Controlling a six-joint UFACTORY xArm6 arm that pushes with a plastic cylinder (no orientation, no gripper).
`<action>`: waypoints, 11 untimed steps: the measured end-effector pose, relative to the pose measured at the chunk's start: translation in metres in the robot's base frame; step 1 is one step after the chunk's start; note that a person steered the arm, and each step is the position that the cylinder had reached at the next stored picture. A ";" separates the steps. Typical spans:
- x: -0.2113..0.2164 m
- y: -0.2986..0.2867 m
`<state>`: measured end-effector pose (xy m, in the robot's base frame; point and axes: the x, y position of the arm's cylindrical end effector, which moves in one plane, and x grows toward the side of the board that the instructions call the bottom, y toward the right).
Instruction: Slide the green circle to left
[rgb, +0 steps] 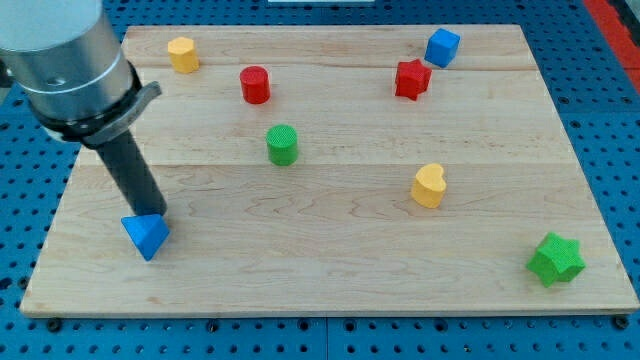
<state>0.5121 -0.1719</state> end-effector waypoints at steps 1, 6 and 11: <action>0.002 0.042; -0.085 0.178; -0.140 0.079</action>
